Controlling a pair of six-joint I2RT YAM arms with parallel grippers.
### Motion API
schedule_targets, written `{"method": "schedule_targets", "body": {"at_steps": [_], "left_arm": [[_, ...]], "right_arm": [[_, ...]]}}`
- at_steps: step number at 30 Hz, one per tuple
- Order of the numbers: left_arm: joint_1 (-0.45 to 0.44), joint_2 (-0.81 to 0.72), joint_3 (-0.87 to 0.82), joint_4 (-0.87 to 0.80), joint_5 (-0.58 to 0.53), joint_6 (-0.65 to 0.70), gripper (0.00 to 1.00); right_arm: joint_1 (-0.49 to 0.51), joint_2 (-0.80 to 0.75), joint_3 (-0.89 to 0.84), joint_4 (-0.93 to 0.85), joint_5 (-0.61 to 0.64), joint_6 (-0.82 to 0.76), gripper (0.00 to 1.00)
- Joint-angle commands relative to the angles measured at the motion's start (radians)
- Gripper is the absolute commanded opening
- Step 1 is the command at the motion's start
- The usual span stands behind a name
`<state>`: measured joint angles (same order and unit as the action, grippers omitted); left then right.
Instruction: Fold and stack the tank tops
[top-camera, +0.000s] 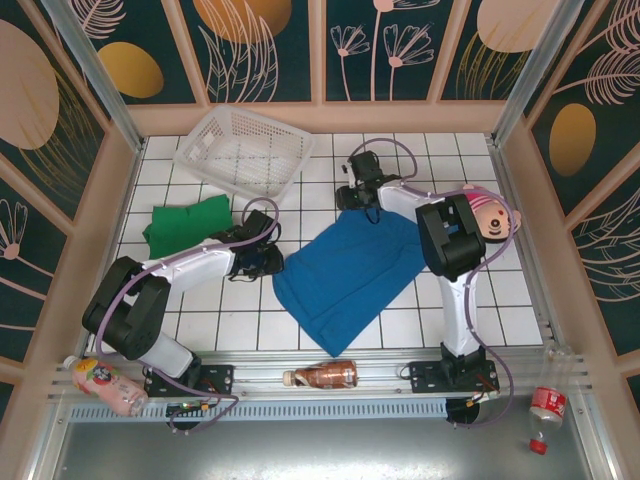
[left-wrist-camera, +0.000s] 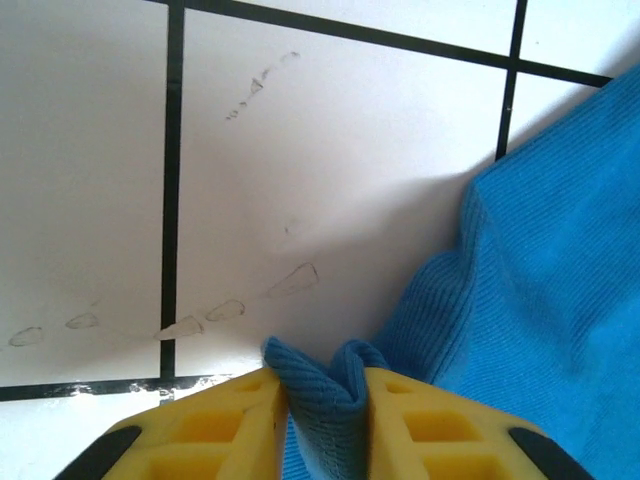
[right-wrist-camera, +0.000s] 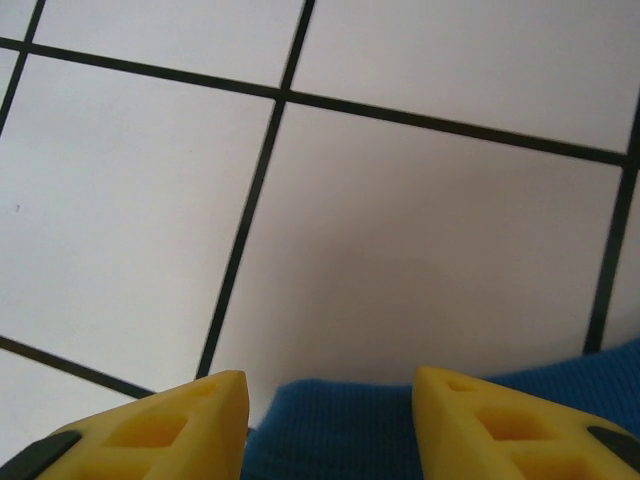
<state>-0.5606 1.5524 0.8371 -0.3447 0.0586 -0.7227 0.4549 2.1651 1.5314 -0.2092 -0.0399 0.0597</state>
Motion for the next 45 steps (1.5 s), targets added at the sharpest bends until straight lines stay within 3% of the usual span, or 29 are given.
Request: {"method": "schedule_targets", "body": {"at_steps": [1,6,10,14,18,20,27,33,45], "left_arm": [[0.013,0.004,0.003,-0.011,-0.012,0.007,0.32],[0.011,0.014,-0.025,0.051,0.034,-0.013,0.41],[0.013,0.046,-0.016,0.095,0.066,-0.016,0.4],[0.013,0.055,-0.011,0.123,0.098,-0.022,0.27],[0.013,0.025,0.024,0.062,0.046,0.009,0.08],[0.013,0.007,0.04,0.013,0.012,0.019,0.04],[0.007,-0.107,0.06,-0.075,0.068,0.007,0.06],[-0.055,-0.148,0.072,-0.117,0.055,-0.005,0.08],[-0.205,-0.181,0.043,-0.142,0.003,-0.063,0.09]], "right_arm": [[0.024,0.046,0.033,-0.017,0.082,-0.044,0.47],[0.03,0.057,0.031,-0.069,0.129,-0.059,0.42],[0.028,0.066,0.034,-0.082,0.133,-0.053,0.24],[0.027,0.05,0.034,-0.069,0.118,-0.04,0.14],[0.015,0.012,0.021,-0.03,0.071,-0.015,0.09],[0.006,-0.006,0.016,-0.007,0.06,0.002,0.06],[-0.041,-0.129,-0.1,0.162,-0.097,0.097,0.04],[-0.089,-0.219,-0.219,0.274,-0.208,0.178,0.05],[-0.167,-0.308,-0.381,0.296,-0.265,0.206,0.08]]}}
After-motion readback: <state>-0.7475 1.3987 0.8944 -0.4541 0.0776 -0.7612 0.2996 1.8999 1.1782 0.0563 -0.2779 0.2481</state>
